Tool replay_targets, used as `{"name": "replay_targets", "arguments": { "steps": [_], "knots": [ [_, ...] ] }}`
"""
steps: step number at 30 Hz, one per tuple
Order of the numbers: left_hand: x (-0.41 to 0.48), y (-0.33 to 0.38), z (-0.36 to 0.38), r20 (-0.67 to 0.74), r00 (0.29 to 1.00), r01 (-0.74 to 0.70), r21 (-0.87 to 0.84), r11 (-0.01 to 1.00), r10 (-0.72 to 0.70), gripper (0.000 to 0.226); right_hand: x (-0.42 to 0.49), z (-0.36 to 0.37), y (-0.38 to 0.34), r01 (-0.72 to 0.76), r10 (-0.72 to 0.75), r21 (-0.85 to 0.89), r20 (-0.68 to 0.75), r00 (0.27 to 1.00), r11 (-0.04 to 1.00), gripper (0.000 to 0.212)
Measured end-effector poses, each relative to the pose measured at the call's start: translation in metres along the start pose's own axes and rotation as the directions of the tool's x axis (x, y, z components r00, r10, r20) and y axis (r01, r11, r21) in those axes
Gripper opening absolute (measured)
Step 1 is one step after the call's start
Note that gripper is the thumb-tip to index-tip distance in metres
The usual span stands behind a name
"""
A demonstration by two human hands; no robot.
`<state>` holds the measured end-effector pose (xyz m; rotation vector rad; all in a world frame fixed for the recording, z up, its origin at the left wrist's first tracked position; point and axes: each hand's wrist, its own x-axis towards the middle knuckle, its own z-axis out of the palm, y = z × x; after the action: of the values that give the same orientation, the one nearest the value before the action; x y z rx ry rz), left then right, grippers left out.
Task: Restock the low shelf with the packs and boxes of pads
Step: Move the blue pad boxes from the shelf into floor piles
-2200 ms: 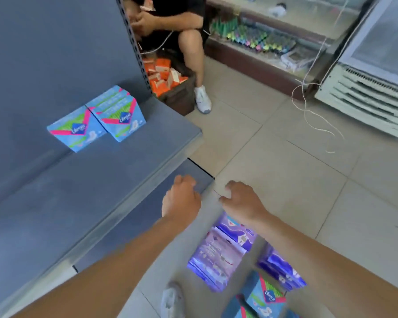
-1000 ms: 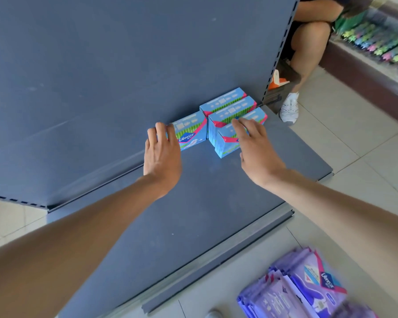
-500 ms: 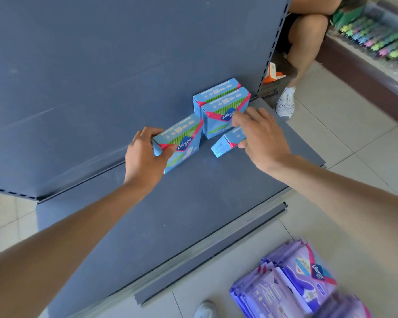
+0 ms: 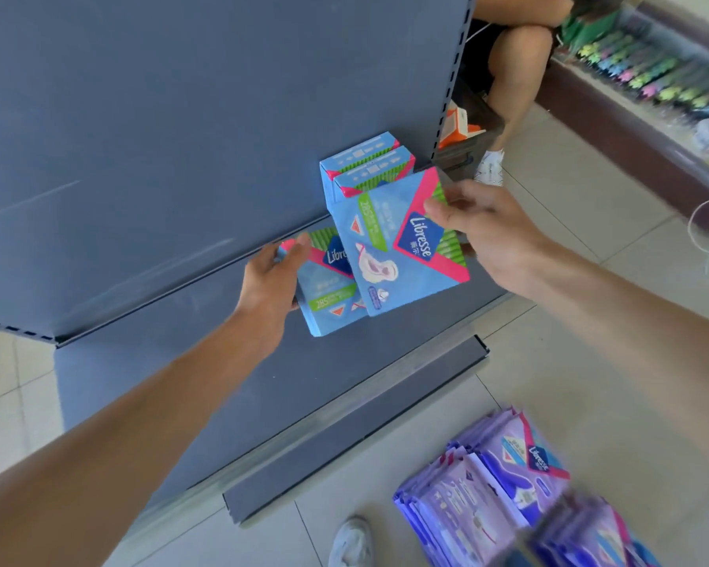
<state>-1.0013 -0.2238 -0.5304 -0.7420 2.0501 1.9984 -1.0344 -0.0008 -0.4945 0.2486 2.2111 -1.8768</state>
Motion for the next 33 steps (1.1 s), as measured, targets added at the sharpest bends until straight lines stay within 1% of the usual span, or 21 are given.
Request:
{"name": "replay_targets", "arguments": {
  "steps": [2,5,7,9,12,14,16,18,19,21,22,23,24,25,26,27,28,30,31,32,33],
  "knots": [
    [-0.006,0.002,0.01,0.053,0.998,0.014,0.018,1.0,-0.015,0.022,-0.011,-0.006,0.003,0.03,-0.028,-0.061,0.044,0.999,0.998,0.009],
    [-0.017,0.005,0.026,0.124,0.99,0.058,0.044,0.997,-0.063,0.036,-0.024,-0.013,0.004,0.062,-0.048,-0.101,0.14,0.989,0.993,0.005],
    [-0.024,0.005,0.038,0.196,0.976,0.087,0.03,0.996,-0.091,0.042,-0.032,-0.015,0.007,0.094,-0.066,-0.18,0.158,0.985,0.979,0.011],
    [-0.033,0.004,0.051,0.275,0.955,0.094,0.088,0.992,-0.114,0.043,-0.039,-0.018,0.013,0.13,-0.084,-0.283,0.168,0.982,0.95,0.023],
    [-0.047,0.004,0.071,0.317,0.93,0.137,0.165,0.977,-0.184,0.042,-0.052,-0.026,0.022,0.183,-0.127,-0.379,0.166,0.978,0.907,0.027],
    [-0.059,0.004,0.084,0.4,0.892,0.151,0.172,0.973,-0.209,0.048,-0.063,-0.037,0.028,0.185,-0.143,-0.395,0.133,0.981,0.9,0.025],
    [-0.071,-0.001,0.1,0.504,0.845,0.059,0.247,0.967,-0.18,0.057,-0.075,-0.052,0.032,0.2,-0.166,-0.411,0.117,0.979,0.889,0.022],
    [-0.087,-0.009,0.116,0.574,0.805,-0.035,0.3,0.953,-0.151,0.052,-0.09,-0.07,0.036,0.198,-0.19,-0.419,0.062,0.98,0.886,0.021],
    [-0.096,-0.013,0.126,0.597,0.79,-0.056,0.295,0.954,-0.139,0.048,-0.1,-0.08,0.038,0.179,-0.202,-0.425,-0.008,0.979,0.887,0.025],
    [-0.117,-0.023,0.149,0.612,0.778,-0.032,0.264,0.964,-0.142,0.051,-0.127,-0.105,0.052,0.104,-0.233,-0.456,-0.236,0.943,0.884,0.037],
    [-0.129,-0.029,0.161,0.621,0.769,-0.009,0.245,0.969,-0.15,0.052,-0.145,-0.116,0.061,0.041,-0.205,-0.413,-0.361,0.91,0.91,0.042],
    [-0.141,-0.037,0.174,0.631,0.762,0.0,0.227,0.974,-0.147,0.049,-0.167,-0.128,0.071,-0.022,-0.121,-0.291,-0.462,0.878,0.956,0.046],
    [-0.155,-0.044,0.188,0.638,0.755,0.013,0.216,0.976,-0.151,0.045,-0.19,-0.139,0.081,-0.066,0.013,-0.087,-0.511,0.86,0.994,0.045],
    [-0.169,-0.055,0.202,0.643,0.75,0.021,0.214,0.977,-0.156,0.044,-0.213,-0.15,0.092,-0.101,0.151,0.126,-0.497,0.855,0.987,0.039],
    [-0.185,-0.065,0.217,0.65,0.741,0.032,0.218,0.975,-0.169,0.044,-0.237,-0.162,0.105,-0.148,0.253,0.257,-0.448,0.857,0.955,0.029],
    [-0.202,-0.077,0.232,0.662,0.727,0.031,0.232,0.972,-0.181,0.039,-0.262,-0.175,0.118,-0.191,0.306,0.294,-0.421,0.854,0.937,0.022],
    [-0.219,-0.088,0.246,0.677,0.709,0.035,0.246,0.969,-0.197,0.029,-0.285,-0.188,0.131,-0.223,0.34,0.302,-0.426,0.839,0.927,0.021],
    [-0.257,-0.113,0.273,0.718,0.661,0.037,0.26,0.965,-0.219,0.016,-0.331,-0.213,0.154,-0.253,0.394,0.339,-0.456,0.798,0.906,0.039],
    [-0.276,-0.125,0.286,0.73,0.645,0.043,0.263,0.964,-0.227,0.018,-0.353,-0.223,0.163,-0.269,0.433,0.383,-0.455,0.778,0.884,0.046],
    [-0.297,-0.136,0.298,0.726,0.644,0.059,0.267,0.962,-0.241,0.021,-0.374,-0.233,0.172,-0.272,0.46,0.42,-0.45,0.765,0.865,0.044],
    [-0.316,-0.149,0.309,0.717,0.648,0.07,0.28,0.958,-0.257,0.025,-0.395,-0.243,0.181,-0.276,0.481,0.446,-0.451,0.752,0.851,0.035]
  ]
}}
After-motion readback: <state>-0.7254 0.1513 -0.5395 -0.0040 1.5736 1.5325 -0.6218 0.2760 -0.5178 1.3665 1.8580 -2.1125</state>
